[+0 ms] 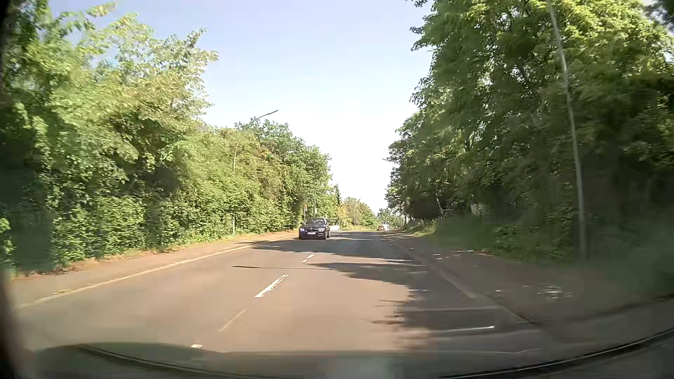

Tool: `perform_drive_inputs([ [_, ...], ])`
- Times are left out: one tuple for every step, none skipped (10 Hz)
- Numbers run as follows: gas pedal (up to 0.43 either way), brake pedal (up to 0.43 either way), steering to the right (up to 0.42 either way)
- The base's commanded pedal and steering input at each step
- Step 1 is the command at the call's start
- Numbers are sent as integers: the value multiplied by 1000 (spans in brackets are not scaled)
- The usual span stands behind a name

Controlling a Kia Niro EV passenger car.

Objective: Follow the waypoints while adhering to traffic rules and regulations

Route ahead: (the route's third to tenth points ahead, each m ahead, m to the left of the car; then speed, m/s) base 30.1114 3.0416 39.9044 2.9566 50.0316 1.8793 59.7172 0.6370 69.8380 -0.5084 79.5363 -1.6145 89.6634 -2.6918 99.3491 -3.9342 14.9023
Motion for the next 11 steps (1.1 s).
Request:
perform_drive_inputs([
  [138, 24, 2],
  [138, 24, 2],
  [138, 24, 2],
  [138, 24, 2],
  [138, 24, 2],
  [138, 24, 3],
  [138, 24, 3],
  [138, 24, 3],
  [138, 24, 3],
  [138, 24, 3],
  [138, 24, 3],
])
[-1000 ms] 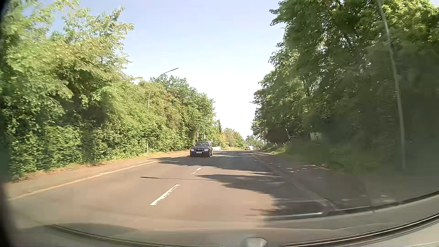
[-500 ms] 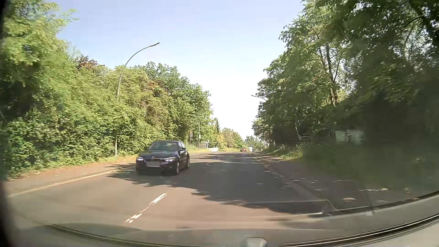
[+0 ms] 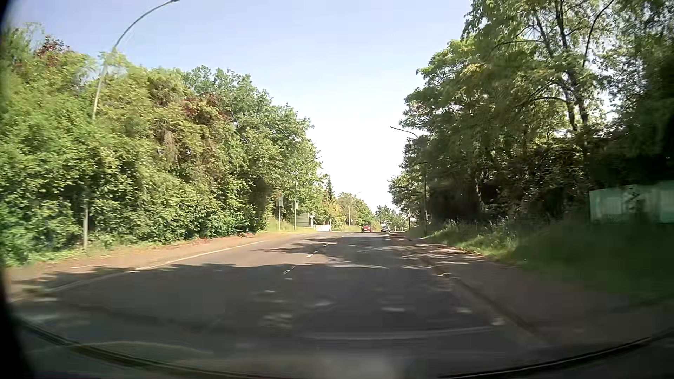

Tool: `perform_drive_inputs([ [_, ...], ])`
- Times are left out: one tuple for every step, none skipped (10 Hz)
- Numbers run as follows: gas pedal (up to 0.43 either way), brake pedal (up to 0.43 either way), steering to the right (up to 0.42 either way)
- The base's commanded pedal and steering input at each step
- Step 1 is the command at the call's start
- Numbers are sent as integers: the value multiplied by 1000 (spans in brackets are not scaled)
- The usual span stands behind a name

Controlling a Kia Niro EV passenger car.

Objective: Follow the waypoints while adhering to traffic rules and regulations

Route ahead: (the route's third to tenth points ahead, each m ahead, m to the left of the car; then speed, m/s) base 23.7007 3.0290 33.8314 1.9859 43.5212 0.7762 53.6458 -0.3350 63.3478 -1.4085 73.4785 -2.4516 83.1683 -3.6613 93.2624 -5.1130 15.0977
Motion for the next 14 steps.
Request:
perform_drive_inputs([
  [138, 24, 3],
  [138, 24, 4],
  [138, 24, 5],
  [138, 24, 6],
  [138, 24, 6],
  [138, 24, 7],
  [138, 24, 7],
  [138, 24, 7],
  [138, 24, 7],
  [130, 24, 7],
  [130, 24, 7],
  [130, 24, 7],
  [118, 24, 6],
  [67, 24, 6],
])
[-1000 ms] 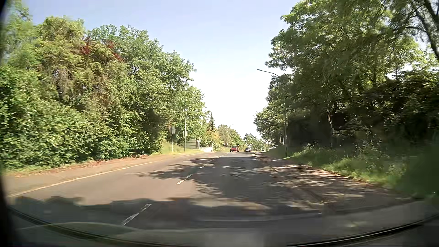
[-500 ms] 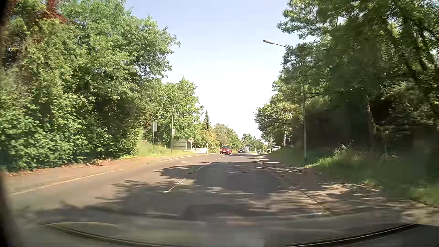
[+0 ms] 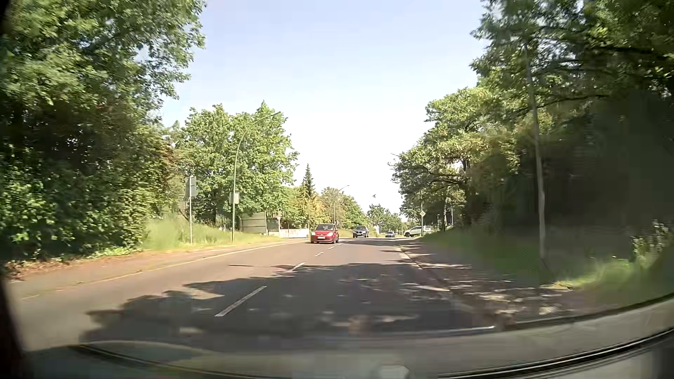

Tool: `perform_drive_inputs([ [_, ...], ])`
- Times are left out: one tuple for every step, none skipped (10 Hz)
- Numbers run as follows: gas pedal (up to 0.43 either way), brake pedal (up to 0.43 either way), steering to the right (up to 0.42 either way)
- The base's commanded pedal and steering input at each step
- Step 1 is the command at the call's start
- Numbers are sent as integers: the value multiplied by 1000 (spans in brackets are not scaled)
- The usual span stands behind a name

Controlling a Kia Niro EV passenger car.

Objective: Follow the waypoints while adhering to traffic rules and regulations

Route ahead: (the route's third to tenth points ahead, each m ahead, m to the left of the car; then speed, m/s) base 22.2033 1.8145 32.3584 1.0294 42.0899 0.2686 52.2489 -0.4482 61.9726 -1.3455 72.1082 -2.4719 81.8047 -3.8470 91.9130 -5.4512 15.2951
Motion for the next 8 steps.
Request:
perform_drive_inputs([
  [0, 24, 6],
  [0, 24, 6],
  [0, 24, 6],
  [0, 24, 6],
  [0, 24, 6],
  [0, 24, 6],
  [0, 24, 6],
  [0, 24, 6],
])
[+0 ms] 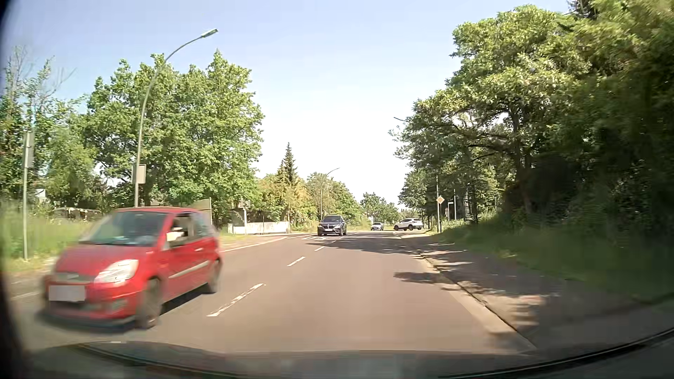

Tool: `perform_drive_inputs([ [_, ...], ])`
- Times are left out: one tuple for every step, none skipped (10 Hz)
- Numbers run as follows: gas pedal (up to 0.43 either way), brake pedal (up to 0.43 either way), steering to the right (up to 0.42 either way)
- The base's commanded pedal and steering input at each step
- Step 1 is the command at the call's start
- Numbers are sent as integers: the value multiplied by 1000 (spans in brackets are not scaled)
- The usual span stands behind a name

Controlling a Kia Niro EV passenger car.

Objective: Follow the waypoints while adhering to traffic rules and regulations

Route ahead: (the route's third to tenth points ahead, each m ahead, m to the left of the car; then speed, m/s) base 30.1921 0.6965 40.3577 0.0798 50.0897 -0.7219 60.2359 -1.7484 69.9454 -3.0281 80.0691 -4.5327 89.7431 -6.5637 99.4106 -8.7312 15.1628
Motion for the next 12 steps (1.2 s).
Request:
perform_drive_inputs([
  [0, 24, 7],
  [0, 24, 8],
  [0, 24, 11],
  [0, 24, 13],
  [0, 24, 15],
  [0, 24, 15],
  [0, 24, 15],
  [0, 24, 15],
  [0, 24, 16],
  [0, 24, 15],
  [0, 24, 14],
  [0, 24, 12],
])
